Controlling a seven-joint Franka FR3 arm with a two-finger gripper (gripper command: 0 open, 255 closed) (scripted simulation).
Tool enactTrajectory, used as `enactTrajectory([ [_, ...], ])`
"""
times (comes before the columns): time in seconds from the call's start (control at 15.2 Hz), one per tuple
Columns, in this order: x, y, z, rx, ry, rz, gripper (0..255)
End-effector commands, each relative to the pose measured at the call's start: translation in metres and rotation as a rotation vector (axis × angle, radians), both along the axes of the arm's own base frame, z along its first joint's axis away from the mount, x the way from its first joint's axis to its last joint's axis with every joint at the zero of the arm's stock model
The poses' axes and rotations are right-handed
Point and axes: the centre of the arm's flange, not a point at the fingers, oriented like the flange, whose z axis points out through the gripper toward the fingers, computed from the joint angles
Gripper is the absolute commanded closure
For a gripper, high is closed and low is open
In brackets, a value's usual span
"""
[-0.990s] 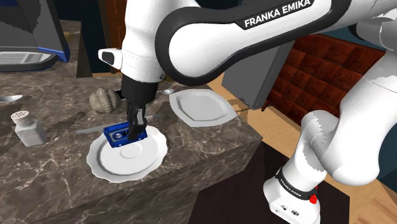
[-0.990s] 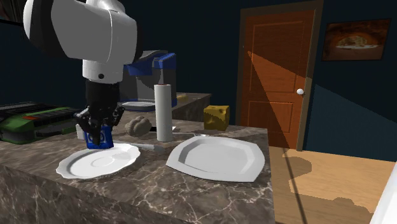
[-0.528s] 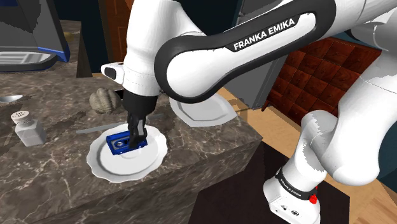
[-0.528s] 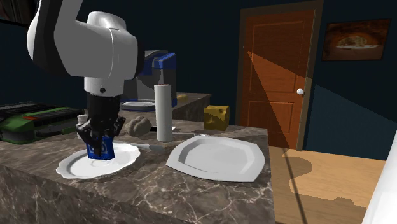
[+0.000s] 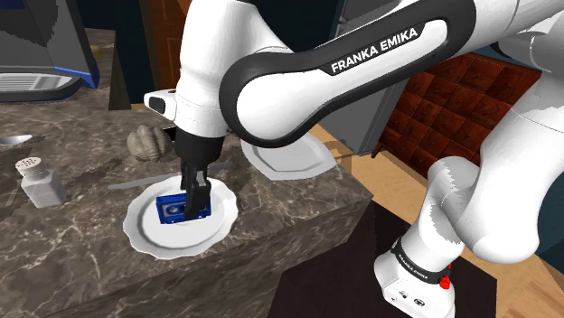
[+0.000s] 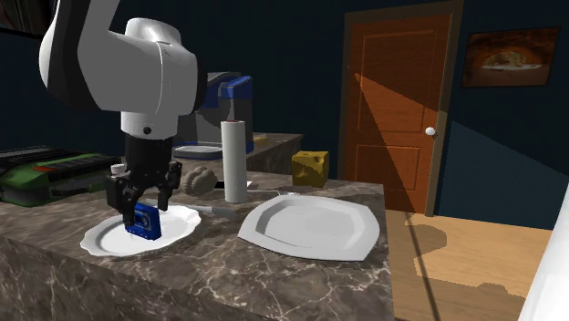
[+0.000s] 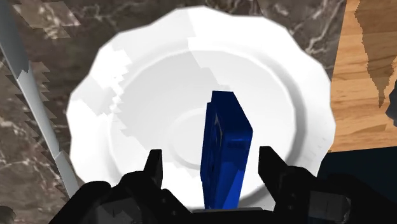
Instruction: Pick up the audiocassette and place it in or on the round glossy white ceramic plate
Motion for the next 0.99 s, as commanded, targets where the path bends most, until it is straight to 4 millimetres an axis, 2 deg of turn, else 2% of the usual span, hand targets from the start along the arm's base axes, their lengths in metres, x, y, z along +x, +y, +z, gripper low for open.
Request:
enactTrajectory([
  [0.0, 0.0, 0.0, 0.0, 0.0, 0.0, 0.0, 0],
  [0.2, 0.0, 0.0, 0.0, 0.0, 0.0, 0.0, 0],
  [0.46, -0.003, -0.01, 0.049, 0.0, 0.0, 0.0, 0],
  [0.92, -0.003, -0.01, 0.049, 0.0, 0.0, 0.0, 0],
])
